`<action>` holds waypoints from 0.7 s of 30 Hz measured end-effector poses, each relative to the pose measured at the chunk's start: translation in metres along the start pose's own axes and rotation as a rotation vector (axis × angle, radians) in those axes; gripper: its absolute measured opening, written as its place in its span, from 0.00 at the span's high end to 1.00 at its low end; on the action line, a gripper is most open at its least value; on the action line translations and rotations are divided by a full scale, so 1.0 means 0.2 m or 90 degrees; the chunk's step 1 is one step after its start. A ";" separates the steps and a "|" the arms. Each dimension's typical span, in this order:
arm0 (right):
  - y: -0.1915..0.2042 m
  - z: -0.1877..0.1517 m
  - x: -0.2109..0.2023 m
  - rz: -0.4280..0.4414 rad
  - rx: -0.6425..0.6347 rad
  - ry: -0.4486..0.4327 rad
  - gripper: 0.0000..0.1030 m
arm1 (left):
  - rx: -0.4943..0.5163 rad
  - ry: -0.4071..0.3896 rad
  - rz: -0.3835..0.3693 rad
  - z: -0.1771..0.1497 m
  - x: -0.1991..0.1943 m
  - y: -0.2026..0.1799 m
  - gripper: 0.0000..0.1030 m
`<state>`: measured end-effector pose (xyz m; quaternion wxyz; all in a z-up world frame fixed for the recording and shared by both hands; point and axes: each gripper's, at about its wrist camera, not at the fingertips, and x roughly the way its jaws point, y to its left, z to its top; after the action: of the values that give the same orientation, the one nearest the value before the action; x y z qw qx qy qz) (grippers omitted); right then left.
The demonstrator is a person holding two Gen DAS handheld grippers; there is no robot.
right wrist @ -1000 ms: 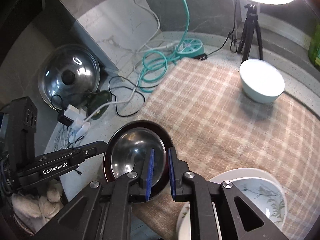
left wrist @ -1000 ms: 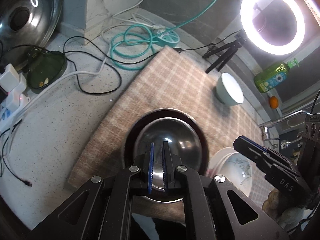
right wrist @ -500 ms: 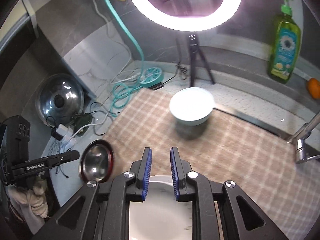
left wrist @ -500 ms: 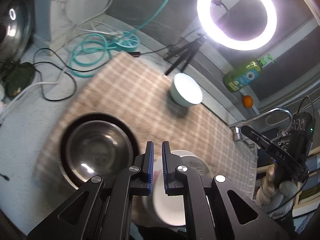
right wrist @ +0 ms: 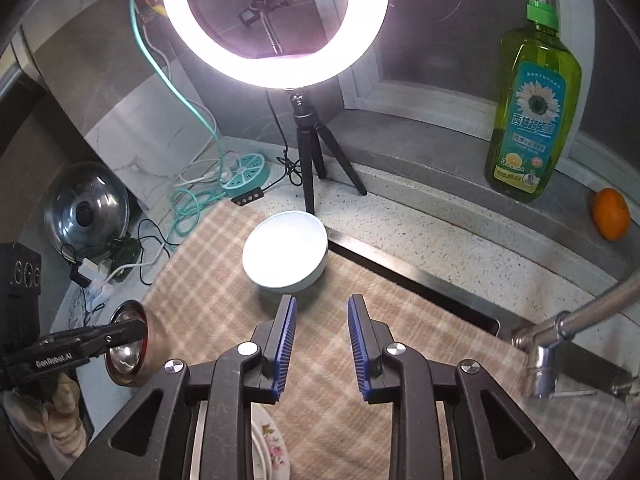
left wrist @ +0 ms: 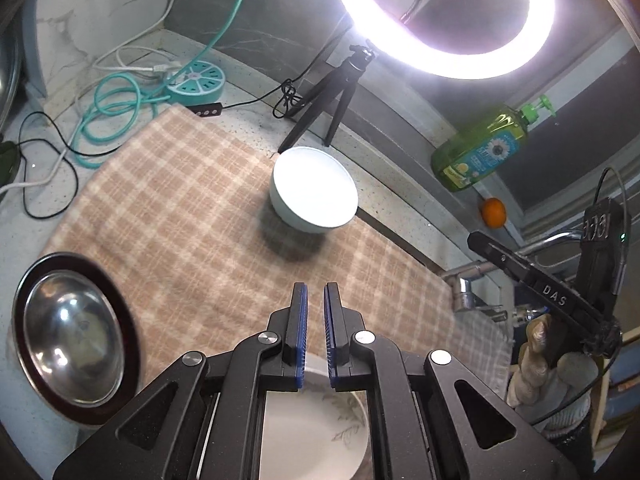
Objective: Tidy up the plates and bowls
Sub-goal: 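Move both grippers to the rim of the white bowl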
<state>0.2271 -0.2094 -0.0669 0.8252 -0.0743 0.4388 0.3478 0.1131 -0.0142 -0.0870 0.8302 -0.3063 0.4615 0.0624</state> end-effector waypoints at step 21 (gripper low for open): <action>-0.13 0.18 0.47 0.048 -0.021 0.053 0.72 | -0.005 0.000 0.125 0.18 0.34 -0.09 0.92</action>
<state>0.3029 -0.1653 -0.1237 0.7915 -0.0853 0.4693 0.3822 0.1845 -0.0210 -0.1199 0.8189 -0.2630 0.4891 0.1451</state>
